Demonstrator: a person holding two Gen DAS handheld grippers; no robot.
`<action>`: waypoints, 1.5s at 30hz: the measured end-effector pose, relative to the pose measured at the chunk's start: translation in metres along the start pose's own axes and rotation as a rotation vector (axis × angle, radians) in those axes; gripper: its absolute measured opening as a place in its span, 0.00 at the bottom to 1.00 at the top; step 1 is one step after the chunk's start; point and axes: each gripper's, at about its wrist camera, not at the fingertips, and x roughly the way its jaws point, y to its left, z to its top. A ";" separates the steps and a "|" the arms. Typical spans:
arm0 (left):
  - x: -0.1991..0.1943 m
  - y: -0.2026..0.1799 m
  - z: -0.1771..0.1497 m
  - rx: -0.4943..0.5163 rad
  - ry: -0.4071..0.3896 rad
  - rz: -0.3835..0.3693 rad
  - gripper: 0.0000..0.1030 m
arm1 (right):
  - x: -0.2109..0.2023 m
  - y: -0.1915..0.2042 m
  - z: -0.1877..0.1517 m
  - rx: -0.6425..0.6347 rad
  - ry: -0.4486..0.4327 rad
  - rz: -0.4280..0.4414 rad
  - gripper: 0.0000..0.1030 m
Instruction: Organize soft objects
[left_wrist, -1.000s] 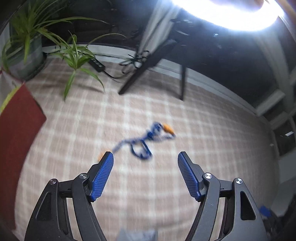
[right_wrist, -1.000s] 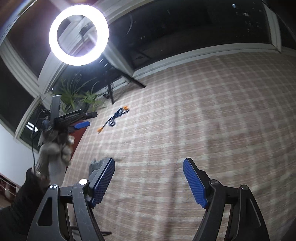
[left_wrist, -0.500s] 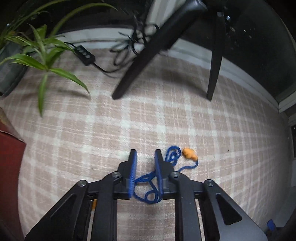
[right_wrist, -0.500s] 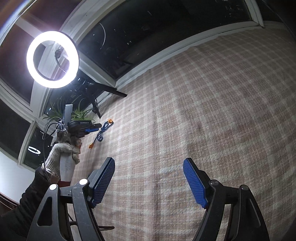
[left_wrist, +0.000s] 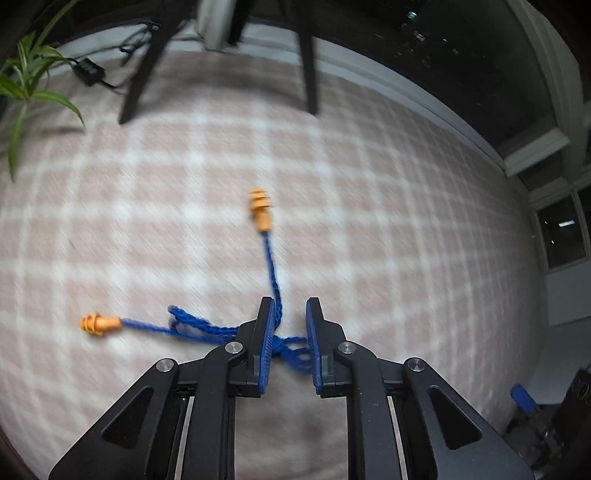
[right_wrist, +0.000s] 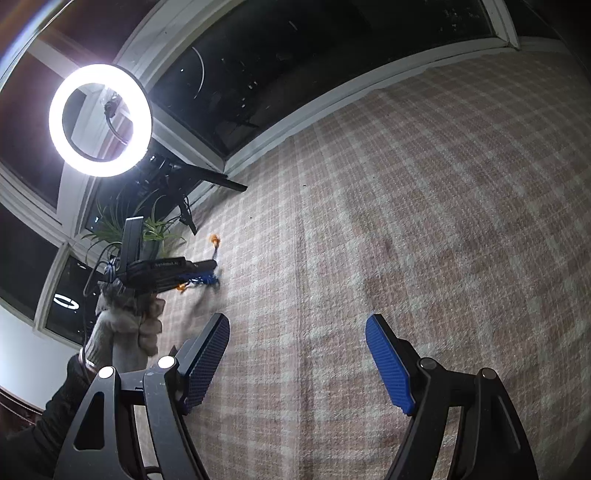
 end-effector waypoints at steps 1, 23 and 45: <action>0.000 -0.007 -0.007 0.021 0.001 -0.001 0.14 | 0.000 0.001 0.000 -0.002 0.000 0.001 0.71; -0.125 0.027 -0.112 0.050 -0.200 0.077 0.65 | 0.039 0.059 0.003 -0.233 0.088 0.023 0.71; -0.070 0.037 -0.183 -0.027 -0.251 0.310 0.74 | 0.136 0.136 -0.003 -0.589 0.226 -0.060 0.71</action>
